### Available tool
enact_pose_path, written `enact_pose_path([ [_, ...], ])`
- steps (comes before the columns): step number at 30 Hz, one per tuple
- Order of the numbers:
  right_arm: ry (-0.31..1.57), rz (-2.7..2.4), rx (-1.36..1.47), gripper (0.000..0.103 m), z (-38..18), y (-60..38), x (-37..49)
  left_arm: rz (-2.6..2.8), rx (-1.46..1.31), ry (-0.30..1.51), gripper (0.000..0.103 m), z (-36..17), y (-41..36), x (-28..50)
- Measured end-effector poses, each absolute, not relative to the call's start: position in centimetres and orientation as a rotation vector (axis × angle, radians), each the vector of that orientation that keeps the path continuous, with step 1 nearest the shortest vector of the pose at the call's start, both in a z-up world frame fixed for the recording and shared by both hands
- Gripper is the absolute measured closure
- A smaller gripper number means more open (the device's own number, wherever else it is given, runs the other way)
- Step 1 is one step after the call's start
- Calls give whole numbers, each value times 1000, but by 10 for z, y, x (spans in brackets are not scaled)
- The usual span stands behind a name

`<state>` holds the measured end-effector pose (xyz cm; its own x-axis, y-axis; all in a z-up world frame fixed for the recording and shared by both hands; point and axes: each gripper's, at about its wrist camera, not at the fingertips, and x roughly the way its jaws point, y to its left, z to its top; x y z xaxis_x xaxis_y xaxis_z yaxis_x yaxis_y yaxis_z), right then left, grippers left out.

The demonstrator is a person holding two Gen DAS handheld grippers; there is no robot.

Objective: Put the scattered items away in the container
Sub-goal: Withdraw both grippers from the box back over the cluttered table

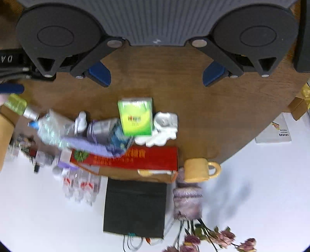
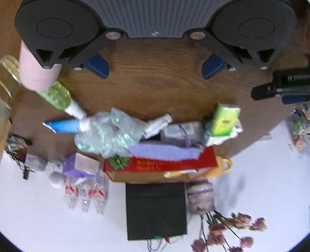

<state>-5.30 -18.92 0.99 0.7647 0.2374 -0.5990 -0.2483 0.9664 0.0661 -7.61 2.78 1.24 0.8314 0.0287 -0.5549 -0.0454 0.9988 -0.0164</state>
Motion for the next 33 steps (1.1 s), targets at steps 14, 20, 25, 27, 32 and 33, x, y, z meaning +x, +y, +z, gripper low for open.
enact_pose_path([
  [14,684,267,-19,0,-5,-188,-37,-7,36,671,0,-4,10,-57],
  [20,695,231,-66,0,-7,-183,-27,-21,23,696,0,-7,10,-50],
  [25,698,233,-58,0,-4,-184,-27,-25,24,698,0,-7,10,-50],
  [27,698,232,-59,0,-4,-184,-26,-24,24,698,0,-7,10,-50],
  [32,697,231,-60,0,-4,-184,-25,-23,26,699,0,-7,9,-49],
  [33,697,230,-61,0,-4,-184,-26,-23,26,699,0,-7,9,-49],
])
